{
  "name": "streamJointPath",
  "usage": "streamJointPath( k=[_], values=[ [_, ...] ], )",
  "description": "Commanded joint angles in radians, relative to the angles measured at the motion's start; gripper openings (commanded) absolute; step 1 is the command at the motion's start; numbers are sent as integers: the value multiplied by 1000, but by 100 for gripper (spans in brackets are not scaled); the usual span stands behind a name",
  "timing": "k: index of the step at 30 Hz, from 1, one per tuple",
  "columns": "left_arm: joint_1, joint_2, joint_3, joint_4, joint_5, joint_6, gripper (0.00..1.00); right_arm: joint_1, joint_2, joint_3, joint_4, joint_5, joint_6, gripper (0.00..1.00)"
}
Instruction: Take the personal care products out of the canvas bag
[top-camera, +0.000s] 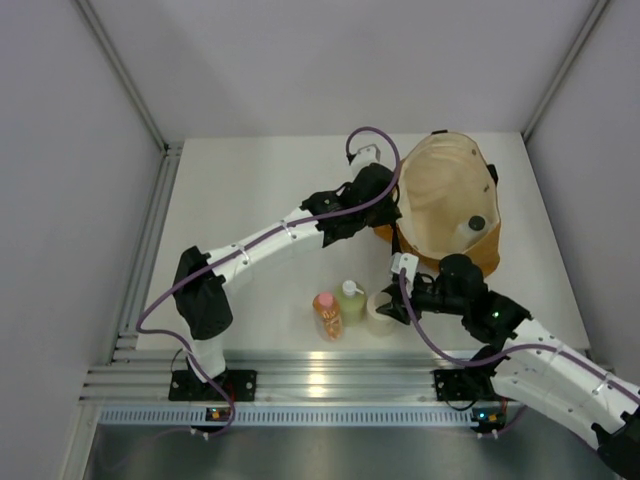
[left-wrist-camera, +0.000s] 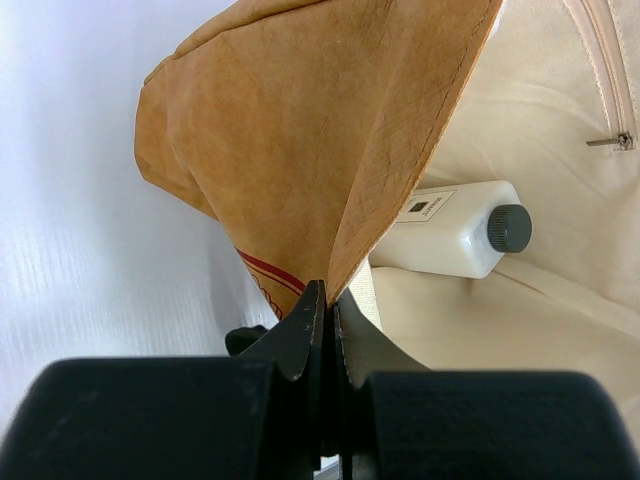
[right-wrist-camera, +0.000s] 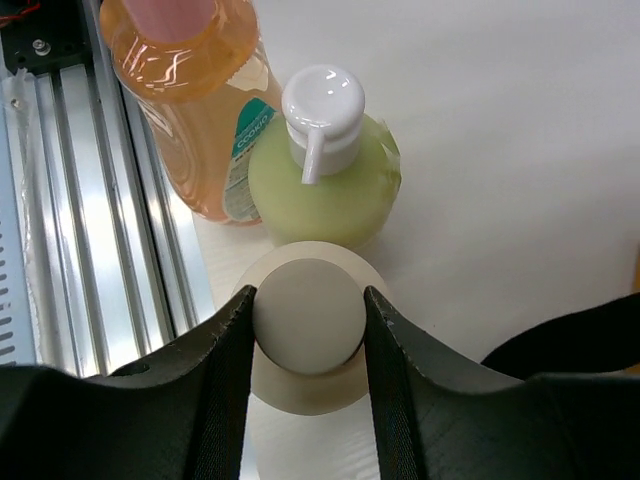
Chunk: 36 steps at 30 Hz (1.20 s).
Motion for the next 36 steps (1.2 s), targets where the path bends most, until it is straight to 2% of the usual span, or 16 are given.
streamJointPath(
  k=[1,10,11,12,17,19,22,24,25,31,36],
  values=[
    [2,11,39,25,-1,16,0,59,-2,-26,287,45,-11,0],
    [2,8,45,25,-4,22,0,125,46,-86,388,92,27,1],
    [2,7,45,23,-4,22,0,123,49,-72,376,90,28,11],
    [2,7,45,25,-2,22,0,125,47,-65,364,87,28,14],
    [4,10,47,25,2,22,0,125,4,-57,319,104,33,16],
    [2,8,45,23,5,22,0,123,-10,-52,301,115,38,23],
    [2,5,44,23,7,22,0,122,-29,-49,264,133,48,41],
    [2,5,44,25,7,23,0,122,-42,-49,259,136,61,46],
    [2,3,42,25,9,23,0,122,-45,-48,256,141,64,53],
    [2,3,41,25,18,20,0,123,-49,15,187,164,81,76],
    [2,2,42,23,28,6,0,119,-79,110,131,223,119,79]
  ],
)
